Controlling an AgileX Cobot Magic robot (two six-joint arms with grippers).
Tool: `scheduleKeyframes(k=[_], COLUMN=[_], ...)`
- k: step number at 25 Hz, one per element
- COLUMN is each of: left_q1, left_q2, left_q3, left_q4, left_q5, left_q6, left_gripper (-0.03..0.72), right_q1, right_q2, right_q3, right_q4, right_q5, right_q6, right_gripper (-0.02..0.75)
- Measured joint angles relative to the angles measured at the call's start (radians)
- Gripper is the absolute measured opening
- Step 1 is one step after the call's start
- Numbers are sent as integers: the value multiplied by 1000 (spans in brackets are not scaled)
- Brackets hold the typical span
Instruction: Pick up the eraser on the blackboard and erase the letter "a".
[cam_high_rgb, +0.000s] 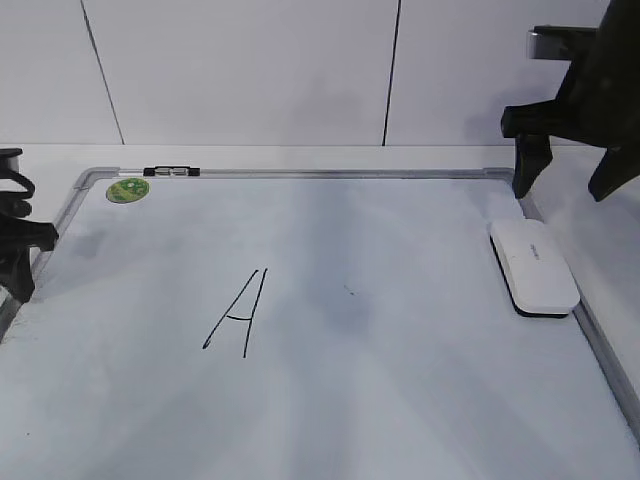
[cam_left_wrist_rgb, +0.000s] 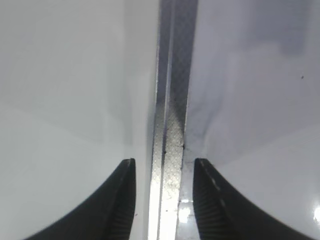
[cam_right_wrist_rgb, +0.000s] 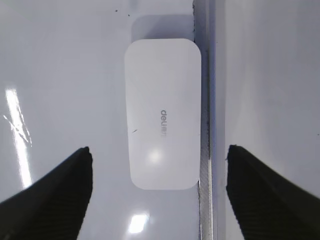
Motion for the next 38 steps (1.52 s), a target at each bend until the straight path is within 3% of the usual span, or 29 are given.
scheduleKeyframes(k=[7, 15, 23, 28, 38], left_q1=[0, -4, -112, -145, -147], left_q2=[-52, -234, -404, -506, -771], left_q3=[-100, -114, -114, -114, -114], left_q4=[-2, -9, 4, 28, 31], left_q5=[127, 184, 223, 269, 398], left_q6=[0, 0, 0, 0, -21], left_gripper=[304, 304, 305, 306, 309], right_q1=[0, 0, 0, 0, 31], right_q2=[-39, -171, -400, -578, -901], right_q3=[0, 0, 4, 81, 328], right_q4=[21, 48, 58, 60, 53], right_q5=[3, 8, 22, 28, 39], right_q6=[2, 2, 2, 2, 2], right_gripper=[653, 636, 628, 621, 614])
